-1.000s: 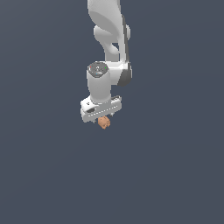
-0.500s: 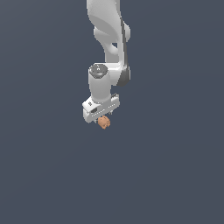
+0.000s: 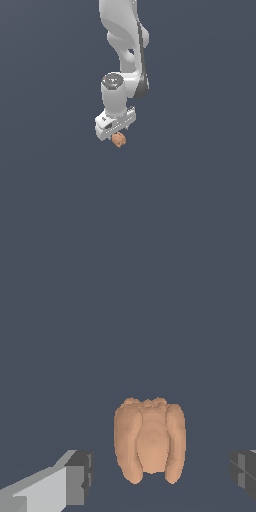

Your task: Pick up the object and move it to a goal position.

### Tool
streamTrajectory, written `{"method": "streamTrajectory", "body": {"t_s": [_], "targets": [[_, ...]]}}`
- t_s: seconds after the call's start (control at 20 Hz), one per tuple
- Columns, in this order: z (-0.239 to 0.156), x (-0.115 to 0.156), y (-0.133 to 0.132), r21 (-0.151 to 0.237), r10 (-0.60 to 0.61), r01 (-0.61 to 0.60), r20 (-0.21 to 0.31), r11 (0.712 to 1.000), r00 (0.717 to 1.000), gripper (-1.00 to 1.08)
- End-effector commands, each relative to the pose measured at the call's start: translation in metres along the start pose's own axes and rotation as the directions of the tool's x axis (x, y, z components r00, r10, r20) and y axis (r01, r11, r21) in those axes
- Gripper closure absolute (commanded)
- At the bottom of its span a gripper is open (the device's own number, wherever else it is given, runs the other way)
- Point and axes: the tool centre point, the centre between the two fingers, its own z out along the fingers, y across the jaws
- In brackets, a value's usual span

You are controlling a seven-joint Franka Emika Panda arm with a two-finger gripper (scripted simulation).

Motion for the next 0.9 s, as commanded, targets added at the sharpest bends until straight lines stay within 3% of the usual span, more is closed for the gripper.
{"method": "streamTrajectory", "body": {"t_s": [0.0, 0.75, 0.8, 0.85], "targets": [[0.003, 0.000, 0.000, 0.000, 0.000, 0.000, 0.000, 1.000, 1.000, -0.92], [0.050, -0.001, -0.001, 0.000, -0.005, 0.005, 0.000, 1.000, 1.000, -0.92], [0.050, -0.001, -0.001, 0.000, -0.005, 0.005, 0.000, 1.000, 1.000, 1.08], [0.050, -0.001, -0.001, 0.000, -0.005, 0.005, 0.000, 1.000, 1.000, 1.08]]}}
